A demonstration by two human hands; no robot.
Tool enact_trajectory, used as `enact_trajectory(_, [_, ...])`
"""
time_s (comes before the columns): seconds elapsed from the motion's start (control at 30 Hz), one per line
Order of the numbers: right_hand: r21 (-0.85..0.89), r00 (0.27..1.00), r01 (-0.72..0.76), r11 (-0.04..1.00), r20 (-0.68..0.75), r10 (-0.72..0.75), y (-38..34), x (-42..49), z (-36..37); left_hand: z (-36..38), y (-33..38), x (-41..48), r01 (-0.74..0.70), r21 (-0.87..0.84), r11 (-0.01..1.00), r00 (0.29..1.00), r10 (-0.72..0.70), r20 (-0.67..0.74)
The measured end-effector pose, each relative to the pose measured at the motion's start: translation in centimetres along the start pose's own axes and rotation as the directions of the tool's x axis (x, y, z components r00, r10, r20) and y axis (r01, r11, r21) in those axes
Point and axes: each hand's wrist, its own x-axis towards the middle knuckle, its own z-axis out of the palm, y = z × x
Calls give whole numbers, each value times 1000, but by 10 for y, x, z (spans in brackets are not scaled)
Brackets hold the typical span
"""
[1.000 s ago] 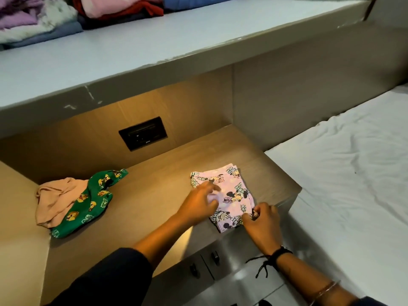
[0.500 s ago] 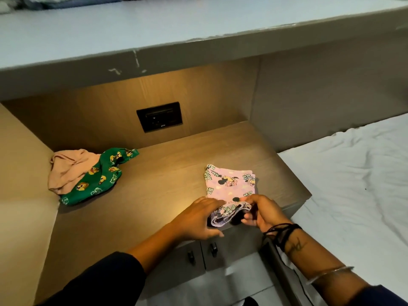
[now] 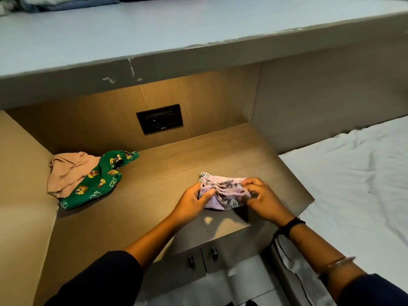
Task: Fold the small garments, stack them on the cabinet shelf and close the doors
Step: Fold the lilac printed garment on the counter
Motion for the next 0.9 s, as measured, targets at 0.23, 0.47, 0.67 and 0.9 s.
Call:
enact_trajectory(0.23, [424, 909, -361, 830, -39, 415, -7, 10, 14, 9, 2, 24, 263, -209, 942, 959, -279, -54])
enact_trajectory(0.47, [-91, 890, -429, 899, -213, 404, -6, 14, 24, 25, -13, 25, 433, 82, 898, 837, -366, -407])
enact_trajectory(0.67, [-306, 988, -106, 946, 74, 134, -19, 42, 7, 40, 0, 10, 452, 159, 878, 748, -276, -604])
enact_trajectory(0.9, [-392, 901, -216, 894, 274, 337, -18, 72, 8, 64, 22, -4, 627, -582, 519, 549, -824, -144])
